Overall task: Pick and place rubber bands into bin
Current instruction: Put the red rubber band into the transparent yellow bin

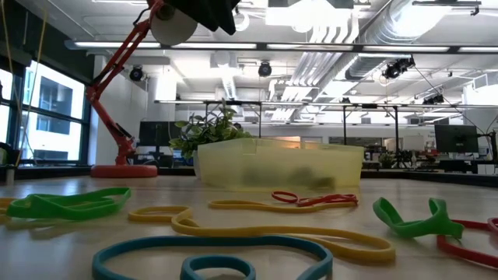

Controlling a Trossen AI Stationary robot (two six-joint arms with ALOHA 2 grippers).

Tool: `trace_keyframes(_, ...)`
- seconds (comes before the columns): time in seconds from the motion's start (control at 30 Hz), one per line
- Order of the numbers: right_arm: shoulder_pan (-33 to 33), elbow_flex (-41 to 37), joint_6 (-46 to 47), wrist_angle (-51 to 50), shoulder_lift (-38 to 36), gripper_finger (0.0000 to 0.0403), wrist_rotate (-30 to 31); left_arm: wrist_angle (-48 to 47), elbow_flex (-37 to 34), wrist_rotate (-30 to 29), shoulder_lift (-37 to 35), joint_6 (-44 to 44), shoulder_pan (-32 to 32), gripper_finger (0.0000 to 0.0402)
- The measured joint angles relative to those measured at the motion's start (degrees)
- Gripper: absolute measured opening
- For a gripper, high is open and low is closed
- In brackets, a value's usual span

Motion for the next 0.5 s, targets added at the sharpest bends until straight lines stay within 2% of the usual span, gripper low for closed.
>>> trace_keyframes(0.13, -0.02, -3.77, 2.17, 5.45, -0.77, 0.0217, -1.16, -0.42, 0.0, -0.03, 0.0, -0.02, -0.59, 0.0161)
trace_keyframes(0.27, -0.42, -4.72, 1.71, 6.82, -1.76, 0.021, -0.92, -1.5, 0.0, -0.14, 0.02, -0.32, -1.17, 0.0161)
trace_keyframes(0.5, -0.91, -4.83, 0.48, 5.41, -2.23, 0.0168, -2.05, -2.16, 0.0, -0.66, 0.04, -0.72, -1.11, 0.0161)
